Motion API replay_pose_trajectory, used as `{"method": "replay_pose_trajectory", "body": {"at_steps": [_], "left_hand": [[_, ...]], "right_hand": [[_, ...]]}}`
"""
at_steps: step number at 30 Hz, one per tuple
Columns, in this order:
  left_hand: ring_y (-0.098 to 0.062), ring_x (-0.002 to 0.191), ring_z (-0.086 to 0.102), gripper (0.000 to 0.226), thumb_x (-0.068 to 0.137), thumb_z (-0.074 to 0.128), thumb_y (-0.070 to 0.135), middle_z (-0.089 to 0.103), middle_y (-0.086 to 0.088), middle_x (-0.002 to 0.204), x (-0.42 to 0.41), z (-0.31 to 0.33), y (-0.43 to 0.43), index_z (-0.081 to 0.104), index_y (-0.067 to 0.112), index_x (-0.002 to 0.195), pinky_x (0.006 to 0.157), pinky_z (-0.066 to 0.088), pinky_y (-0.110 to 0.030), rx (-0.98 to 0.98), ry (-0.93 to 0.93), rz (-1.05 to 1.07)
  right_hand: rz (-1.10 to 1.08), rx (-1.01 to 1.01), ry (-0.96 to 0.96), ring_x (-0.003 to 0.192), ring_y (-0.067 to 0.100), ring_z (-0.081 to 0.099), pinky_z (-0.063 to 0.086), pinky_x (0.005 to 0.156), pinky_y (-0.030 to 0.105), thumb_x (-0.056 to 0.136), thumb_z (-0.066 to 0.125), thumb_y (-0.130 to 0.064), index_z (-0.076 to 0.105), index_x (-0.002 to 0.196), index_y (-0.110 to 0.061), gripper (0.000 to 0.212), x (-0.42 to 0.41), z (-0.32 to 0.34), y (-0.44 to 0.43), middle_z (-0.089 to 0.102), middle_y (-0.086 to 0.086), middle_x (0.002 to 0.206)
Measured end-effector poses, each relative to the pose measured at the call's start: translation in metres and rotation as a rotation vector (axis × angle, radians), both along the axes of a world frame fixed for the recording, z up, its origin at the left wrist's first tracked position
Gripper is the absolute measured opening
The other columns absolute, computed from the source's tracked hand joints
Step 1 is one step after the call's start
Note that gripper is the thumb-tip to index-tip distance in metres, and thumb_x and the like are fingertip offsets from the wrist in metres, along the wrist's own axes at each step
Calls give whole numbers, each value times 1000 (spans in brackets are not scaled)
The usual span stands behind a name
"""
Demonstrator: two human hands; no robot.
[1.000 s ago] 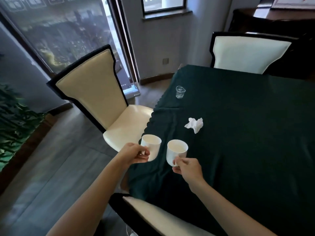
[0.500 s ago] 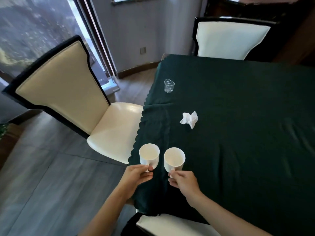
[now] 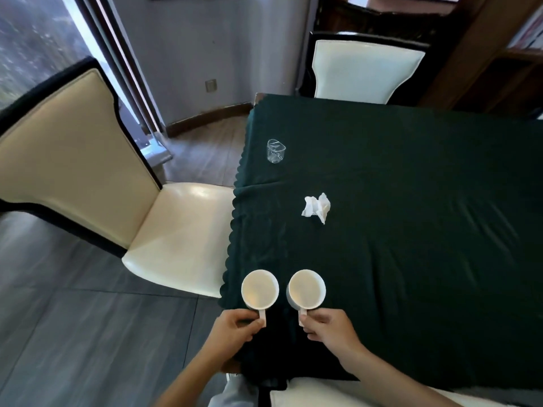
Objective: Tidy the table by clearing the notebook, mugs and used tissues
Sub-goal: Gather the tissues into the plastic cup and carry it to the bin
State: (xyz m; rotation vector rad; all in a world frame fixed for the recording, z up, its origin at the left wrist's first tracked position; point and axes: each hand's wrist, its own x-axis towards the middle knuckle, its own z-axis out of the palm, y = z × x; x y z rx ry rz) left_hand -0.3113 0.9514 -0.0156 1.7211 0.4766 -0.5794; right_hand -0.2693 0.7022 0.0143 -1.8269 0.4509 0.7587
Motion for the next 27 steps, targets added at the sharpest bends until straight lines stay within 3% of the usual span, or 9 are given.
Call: {"method": "replay_pose_trajectory", "body": {"at_steps": [4,7,9,11,15,18,21,24,27], "left_hand": [[3,66,70,16,91,82,21,80,17,75,27,13,40,81,36,84,64,53,-14,160,39,-241],[-3,83,73,8,96,75,23,79,12,95,59,24,70,79,29,93,69,57,-15,282,113,-294],[-14,94,74,9,100,71,24,76,6,106,84,30,79,78,23,105,85,61,-28,387,97,-257],[-21,96,73,14,101,68,24,76,-1,110,112,36,76,78,20,109,90,59,-36,429,51,-174],[-25,84,72,12,102,68,23,77,-6,102,172,41,44,77,15,105,76,55,-31,372,-12,-54],[-16,74,70,9,102,67,24,75,0,95,209,39,9,75,20,99,72,54,-27,350,-49,-7],[-9,70,70,10,101,66,24,75,3,87,235,36,-20,75,24,98,69,55,-24,322,-94,6],[-1,65,70,13,102,63,19,76,2,97,256,31,-40,75,24,104,64,56,-17,312,-106,28],[-5,88,74,33,97,67,18,74,-2,125,277,28,-53,71,24,129,79,60,-24,303,-106,8]], "right_hand": [[208,-153,-10,84,10,77,63,73,22,86,80,-19,84,87,-23,6,21,1,-27,83,-7,85],[368,-295,-58,72,-1,71,58,71,21,87,78,-23,81,79,-29,11,56,1,-51,79,-13,75],[400,-362,-117,78,1,71,52,75,19,88,76,-23,80,79,-32,13,91,0,-61,77,-17,77],[382,-400,-196,92,10,74,50,83,21,89,77,-23,82,90,-28,8,130,-3,-62,78,-12,87],[378,-434,-375,110,25,69,51,96,30,90,74,-21,75,122,-19,32,211,-14,-47,75,7,117],[453,-470,-511,130,32,54,43,103,34,95,68,-21,70,132,-21,37,263,-26,-30,56,12,145],[554,-526,-475,146,38,33,38,113,44,98,63,-22,52,150,-27,54,299,-34,-15,25,14,168],[656,-601,-425,133,39,47,46,103,46,99,56,-21,43,155,-25,57,326,-34,-7,39,19,156],[746,-533,-315,105,31,66,57,83,40,96,56,-14,71,121,-18,29,345,-25,-5,69,14,120]]}}
